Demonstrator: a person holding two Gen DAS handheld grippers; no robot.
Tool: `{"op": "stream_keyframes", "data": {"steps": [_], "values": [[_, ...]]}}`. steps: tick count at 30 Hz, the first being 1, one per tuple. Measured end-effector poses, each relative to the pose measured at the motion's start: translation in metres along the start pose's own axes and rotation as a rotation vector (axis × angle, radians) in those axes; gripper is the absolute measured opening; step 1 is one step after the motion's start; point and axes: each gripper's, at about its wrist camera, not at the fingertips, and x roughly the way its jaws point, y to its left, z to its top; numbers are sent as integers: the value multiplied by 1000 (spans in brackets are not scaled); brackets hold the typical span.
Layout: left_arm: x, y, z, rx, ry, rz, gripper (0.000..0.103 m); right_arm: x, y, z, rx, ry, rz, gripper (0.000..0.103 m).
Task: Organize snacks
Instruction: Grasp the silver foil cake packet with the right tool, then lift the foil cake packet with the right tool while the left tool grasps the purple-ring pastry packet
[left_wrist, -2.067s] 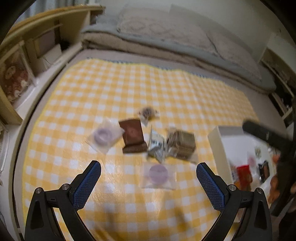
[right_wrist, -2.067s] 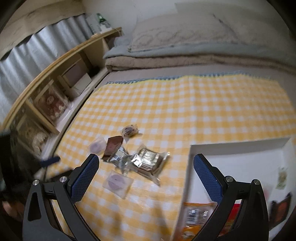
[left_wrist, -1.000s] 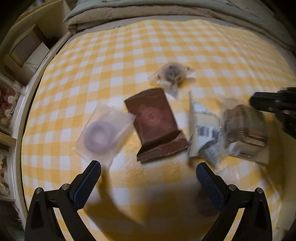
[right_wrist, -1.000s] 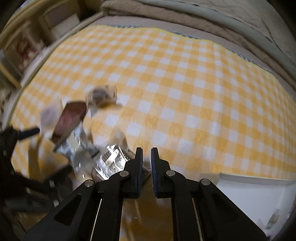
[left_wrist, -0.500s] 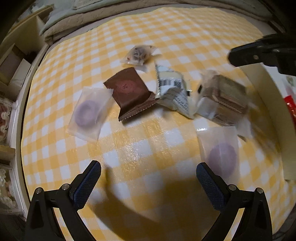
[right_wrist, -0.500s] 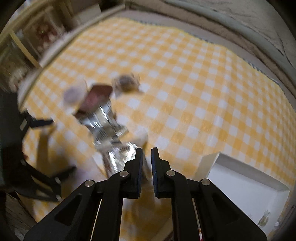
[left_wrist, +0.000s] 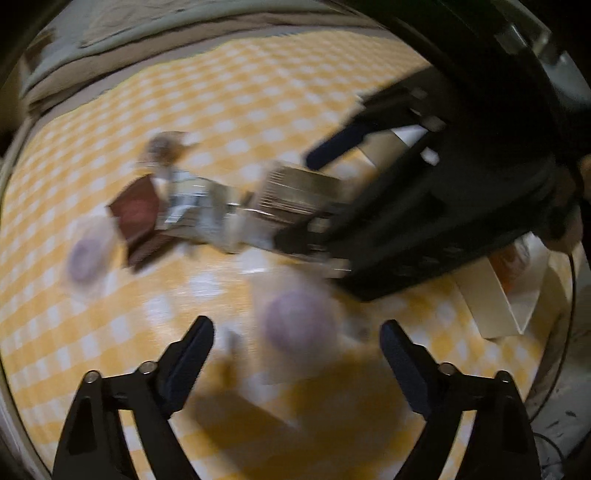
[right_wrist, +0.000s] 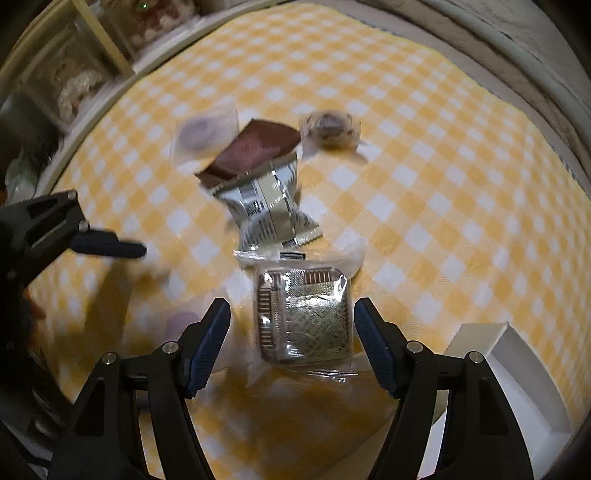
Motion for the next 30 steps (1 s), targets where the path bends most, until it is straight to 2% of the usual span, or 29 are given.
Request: {"op": "stream_keyframes", "data": {"steps": [4,6,9,13,16,19,22,28,30], "values": [[21,-6,7,18,45,33,77,9,-4,0,4,15,12,65],[25,-6,10,1,38,70,68,11,-5,0,-1,22,18,62],[29,-2,13,-74,36,74,63,16,-11,0,16,26,17,55],[30,3,12,-123,45,77,64,15,-16,-1,25,17,25,55],[31,-3,9,-101,48,70,68,15,-16,-1,22,16,22,54],[29,-8,3,-51,50,52,76,10,-21,-3,39,12,16,54],[32,-19,0,-19,52,64,76,6,-22,-4,69,-2,-11,53],[32,-27,-4,-16,39,113,65,-5,-37,1,147,-43,-25,53],[31,-31,-5,-6,37,114,55,-10,-41,1,169,-58,-26,53]]}}
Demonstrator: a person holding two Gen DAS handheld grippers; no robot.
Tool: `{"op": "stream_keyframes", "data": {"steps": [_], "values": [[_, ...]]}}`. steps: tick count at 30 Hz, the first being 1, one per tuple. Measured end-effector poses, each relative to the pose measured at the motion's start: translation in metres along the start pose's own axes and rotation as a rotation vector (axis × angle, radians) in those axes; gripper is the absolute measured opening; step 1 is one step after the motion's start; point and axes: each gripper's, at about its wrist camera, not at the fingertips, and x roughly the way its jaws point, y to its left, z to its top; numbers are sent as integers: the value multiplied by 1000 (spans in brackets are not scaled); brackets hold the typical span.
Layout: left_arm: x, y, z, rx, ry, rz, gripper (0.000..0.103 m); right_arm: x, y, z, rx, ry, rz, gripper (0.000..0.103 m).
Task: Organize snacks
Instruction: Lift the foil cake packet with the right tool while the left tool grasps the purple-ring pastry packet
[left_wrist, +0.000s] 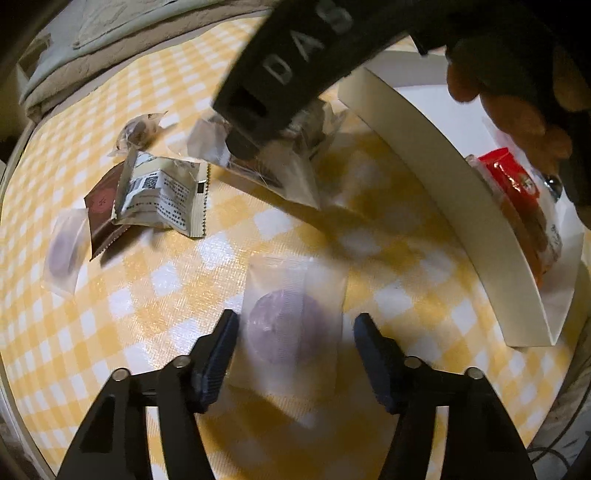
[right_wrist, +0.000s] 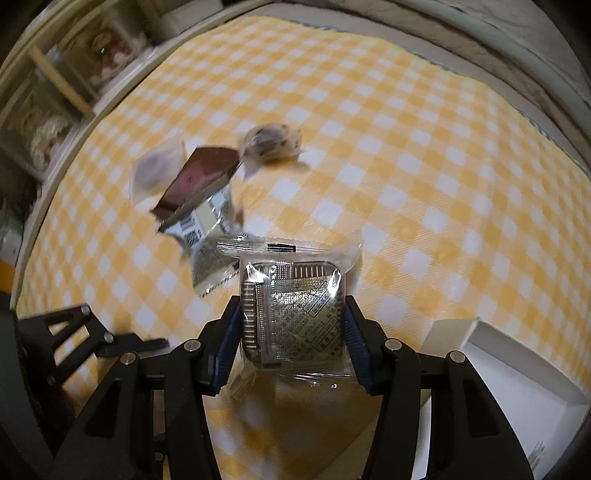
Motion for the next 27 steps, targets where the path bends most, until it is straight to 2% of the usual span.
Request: {"op": "stream_keyframes", "data": {"steps": [5,7,19,27], "values": [[-7,-3,-2,-4,6,-8,50,-12,-2,3,19,-37,-10,53],[-17,2,3,-27,-17,-5,50,-18,0,2,29,-59,-19,53],[-102,34,-3,-268,-288,29,50,-95,-8,-8,115,-263,-65,53],[-140,33,-9,-346,-396,28,50,-152,-24,-41,190,-394,-106,53]]}}
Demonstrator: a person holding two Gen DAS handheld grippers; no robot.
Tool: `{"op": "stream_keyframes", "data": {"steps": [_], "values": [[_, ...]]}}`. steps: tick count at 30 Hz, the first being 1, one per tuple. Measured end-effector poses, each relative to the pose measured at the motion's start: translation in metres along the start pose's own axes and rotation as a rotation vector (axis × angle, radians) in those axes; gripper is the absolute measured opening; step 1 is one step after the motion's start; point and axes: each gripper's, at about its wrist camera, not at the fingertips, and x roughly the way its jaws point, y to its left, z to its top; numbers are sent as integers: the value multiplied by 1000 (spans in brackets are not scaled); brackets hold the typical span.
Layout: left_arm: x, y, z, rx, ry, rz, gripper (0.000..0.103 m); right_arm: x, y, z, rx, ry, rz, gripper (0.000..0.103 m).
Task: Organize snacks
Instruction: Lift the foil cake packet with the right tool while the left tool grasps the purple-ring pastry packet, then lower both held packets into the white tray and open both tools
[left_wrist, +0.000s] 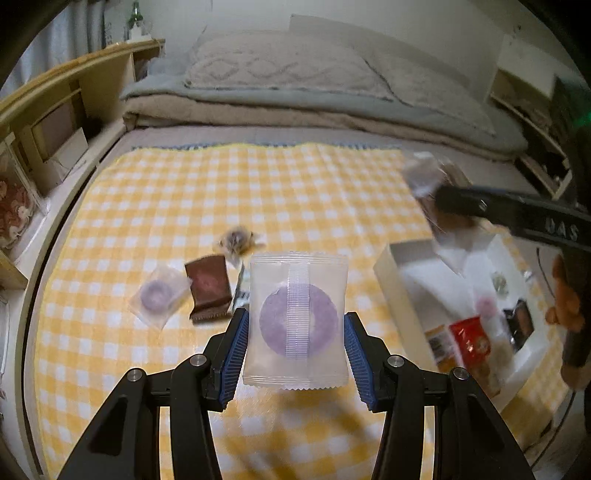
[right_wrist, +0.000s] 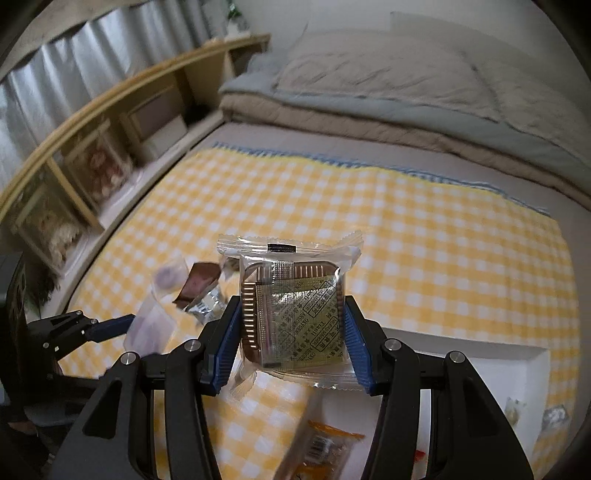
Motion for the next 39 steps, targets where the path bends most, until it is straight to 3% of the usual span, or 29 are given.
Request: {"op": "stream_keyframes", "data": {"steps": [5,14,28,33,36,39], "values": [[-17,-10,9,-13,-53,-22,50,-28,-22,-9,49,-29,-40,53],[-18,-37,22,-14,-81,-83,50,-63,-69,-29,136,-61,-102,53],[43,-102,43,40,-41,-153,50,-86,-149,-58,258,-62,-163,53],[75,-121,48,38,-7,-172,50,-80,-175,-70,278,-68,-216,53],[94,-133,50,54,12,-175,50,-70,-189,-81,312,-106,-197,53],[115,-141,51,56,41,-179,50,-49,-200,-92,333,-70,-188,53]]}}
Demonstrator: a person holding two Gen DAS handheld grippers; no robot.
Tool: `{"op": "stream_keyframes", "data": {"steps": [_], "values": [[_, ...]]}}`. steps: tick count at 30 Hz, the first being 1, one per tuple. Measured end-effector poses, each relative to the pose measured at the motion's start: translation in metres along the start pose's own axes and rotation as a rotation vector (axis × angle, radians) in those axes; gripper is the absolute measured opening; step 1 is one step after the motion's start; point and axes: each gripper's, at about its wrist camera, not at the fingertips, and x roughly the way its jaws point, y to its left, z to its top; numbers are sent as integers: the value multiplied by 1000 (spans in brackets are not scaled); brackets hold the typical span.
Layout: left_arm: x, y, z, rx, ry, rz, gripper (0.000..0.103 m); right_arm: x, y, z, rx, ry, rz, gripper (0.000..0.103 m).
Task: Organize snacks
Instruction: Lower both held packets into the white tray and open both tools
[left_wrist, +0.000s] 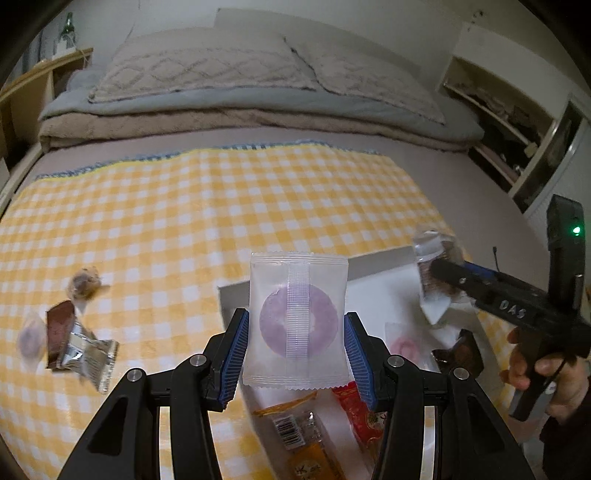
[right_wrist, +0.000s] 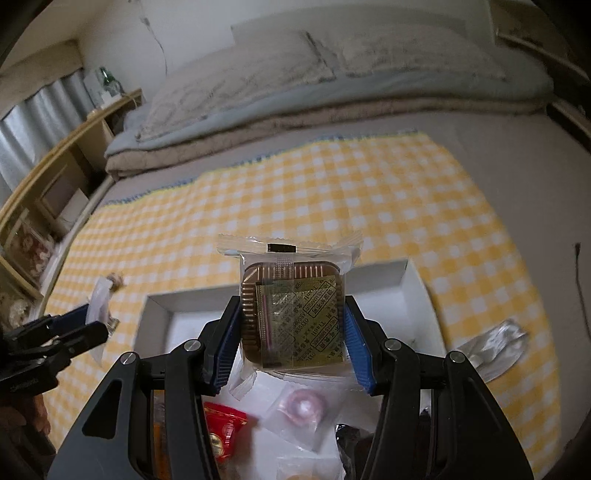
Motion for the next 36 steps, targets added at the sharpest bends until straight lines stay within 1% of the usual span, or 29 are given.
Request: {"op": "stream_keyframes", "data": {"steps": [4,7,11,15,18,20,22,24,28,32,33,36], "values": [[29,-1,3,-29,40,-23,50,18,-5,-6,-17,28,-19,53],[46,4,7,-58,67,-40,50,33,-9,-7,5,51,-33,53],[69,14,14,-103,101,-59,50,47,-10,-9,11,34,-67,53],[83,20,20,-118,117,-55,50,59,-4,-12,-22,15,-85,53],[90,23,22,-122,124,-52,50,73,0,-20,-51,58,-100,53],[95,25,23,-113,132,-47,50,85,1,-27,-64,126,-119,54],[95,25,18,-110,137,-44,50,87,1,-30,-70,135,-120,54],[96,24,12,-116,144,-46,50,86,-1,-29,-79,164,-107,54],[100,28,8,-161,167,-76,50,83,-7,-28,-71,206,-116,54],[105,36,3,-232,185,-88,50,80,-26,-24,-30,200,-169,54],[105,38,2,-246,178,-90,50,78,-31,-24,-28,193,-182,54],[103,40,3,-260,161,-75,51,76,-35,-19,-22,191,-164,54]]}}
